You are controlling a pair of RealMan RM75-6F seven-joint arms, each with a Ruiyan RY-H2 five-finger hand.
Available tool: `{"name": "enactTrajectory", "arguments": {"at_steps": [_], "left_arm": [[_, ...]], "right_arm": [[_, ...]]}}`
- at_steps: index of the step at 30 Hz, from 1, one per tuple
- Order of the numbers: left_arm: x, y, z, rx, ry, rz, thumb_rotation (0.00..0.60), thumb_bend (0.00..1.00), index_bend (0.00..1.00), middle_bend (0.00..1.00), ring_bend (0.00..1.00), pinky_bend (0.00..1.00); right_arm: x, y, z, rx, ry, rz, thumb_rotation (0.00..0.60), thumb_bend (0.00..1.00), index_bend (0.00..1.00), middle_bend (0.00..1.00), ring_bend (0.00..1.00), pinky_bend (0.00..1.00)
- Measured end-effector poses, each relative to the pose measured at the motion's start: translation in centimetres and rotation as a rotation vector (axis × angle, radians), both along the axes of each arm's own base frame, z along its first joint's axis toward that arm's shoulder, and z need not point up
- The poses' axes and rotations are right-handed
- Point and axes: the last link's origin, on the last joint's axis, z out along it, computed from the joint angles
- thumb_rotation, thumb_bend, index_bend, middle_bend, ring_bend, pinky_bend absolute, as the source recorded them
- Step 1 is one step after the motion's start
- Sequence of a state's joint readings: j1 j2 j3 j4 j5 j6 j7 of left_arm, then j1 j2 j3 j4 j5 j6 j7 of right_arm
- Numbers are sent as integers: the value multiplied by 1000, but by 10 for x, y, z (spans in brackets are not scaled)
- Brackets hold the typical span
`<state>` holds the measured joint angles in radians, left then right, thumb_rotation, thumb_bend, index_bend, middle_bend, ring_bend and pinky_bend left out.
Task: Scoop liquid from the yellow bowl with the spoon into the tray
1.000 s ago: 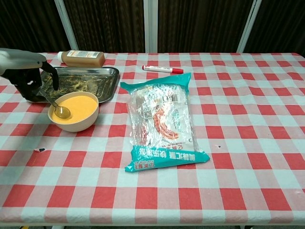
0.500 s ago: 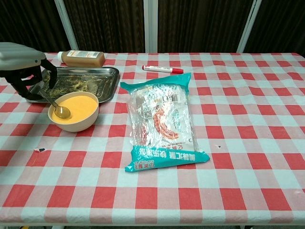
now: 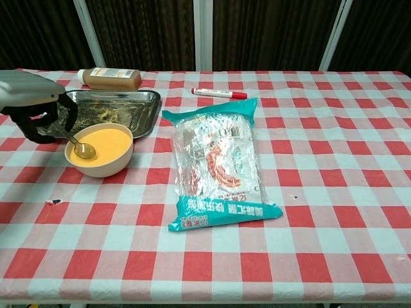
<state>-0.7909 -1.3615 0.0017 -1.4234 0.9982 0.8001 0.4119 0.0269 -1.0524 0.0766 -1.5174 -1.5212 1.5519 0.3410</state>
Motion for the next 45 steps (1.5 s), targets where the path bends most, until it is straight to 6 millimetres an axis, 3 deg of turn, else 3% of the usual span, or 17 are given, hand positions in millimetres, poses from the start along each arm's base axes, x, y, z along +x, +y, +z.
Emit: {"name": "enactTrajectory", "arguments": {"at_steps": [12,45], "left_arm": [[2,-13,5,21,-27,51,600,338,541,935,908,967],[7,-12,-2,-2,-29,73,600,387,574,935,908,967]], "right_arm": [[1,0,-1,5,-2,5,438,177,43,219,39,162],[-2,2,-1,5,-3,-7,437,176,44,226,39,162]]}}
